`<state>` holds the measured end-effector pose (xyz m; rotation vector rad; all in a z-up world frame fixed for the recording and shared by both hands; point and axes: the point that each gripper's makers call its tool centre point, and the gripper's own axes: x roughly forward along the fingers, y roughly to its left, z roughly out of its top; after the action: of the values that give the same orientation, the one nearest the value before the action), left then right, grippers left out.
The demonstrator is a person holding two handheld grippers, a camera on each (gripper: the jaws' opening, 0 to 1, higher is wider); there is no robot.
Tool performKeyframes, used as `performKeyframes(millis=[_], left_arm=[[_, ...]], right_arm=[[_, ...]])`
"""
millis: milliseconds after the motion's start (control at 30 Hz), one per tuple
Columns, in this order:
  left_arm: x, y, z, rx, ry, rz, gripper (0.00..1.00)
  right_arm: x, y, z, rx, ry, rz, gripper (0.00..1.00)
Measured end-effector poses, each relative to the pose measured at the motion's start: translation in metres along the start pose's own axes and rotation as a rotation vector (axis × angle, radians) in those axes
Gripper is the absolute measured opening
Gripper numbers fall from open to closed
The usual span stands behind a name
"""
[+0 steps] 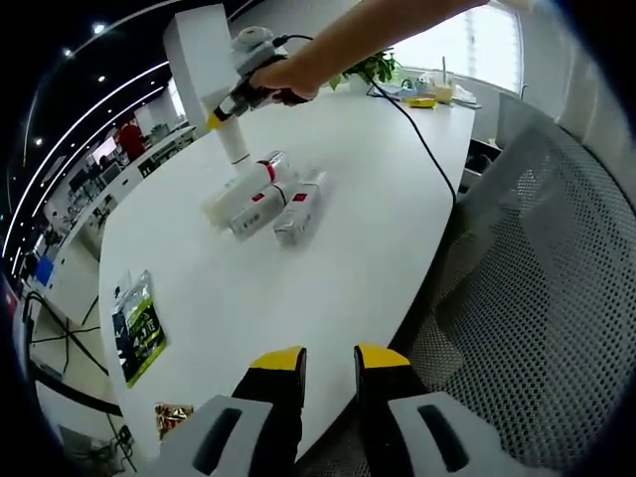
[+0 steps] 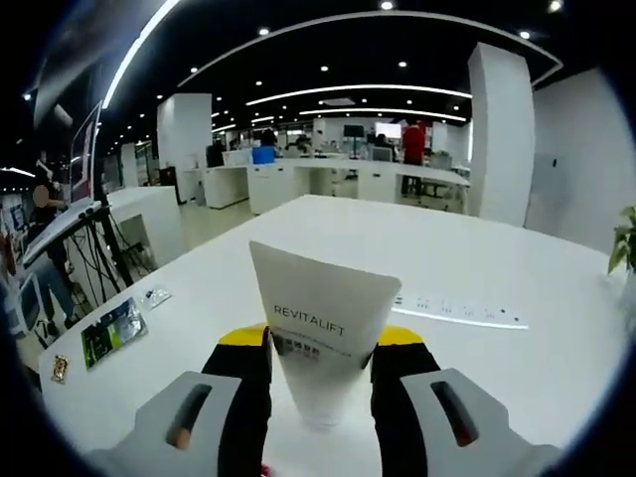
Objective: Arrange the skincare products in the storage area until every visible bottle or jar stands upright without overlapping.
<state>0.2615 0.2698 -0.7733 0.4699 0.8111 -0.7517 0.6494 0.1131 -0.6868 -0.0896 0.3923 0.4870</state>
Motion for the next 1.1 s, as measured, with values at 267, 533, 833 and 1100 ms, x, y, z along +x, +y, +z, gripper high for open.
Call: performKeyframes(millis=[267,533,833,1100], left_arm=[[-0.001,0.0,0.001,0.006,-0.005,0.002,0.2],[-0.003,0.002,0.004,0.005,-0.018,0.012,0.2],[-0.004,0.005,0.006,0.02,-0.032,0.027,0.21],[-0.005,0.007,0.007,0.023,-0.038,0.039,0.21]], right_arm=[[-0.003,-0.003,-0.005,-0.018,0.028,0.022,0.46],[-0.022,-0.003,-0.045,0.042,0.104,0.098,0.53],[-0.066,0.045,-0.087,-0.008,0.262,0.41,0.54],[-0.073,0.06,-0.122,-0.303,0.444,0.506,0.54]])
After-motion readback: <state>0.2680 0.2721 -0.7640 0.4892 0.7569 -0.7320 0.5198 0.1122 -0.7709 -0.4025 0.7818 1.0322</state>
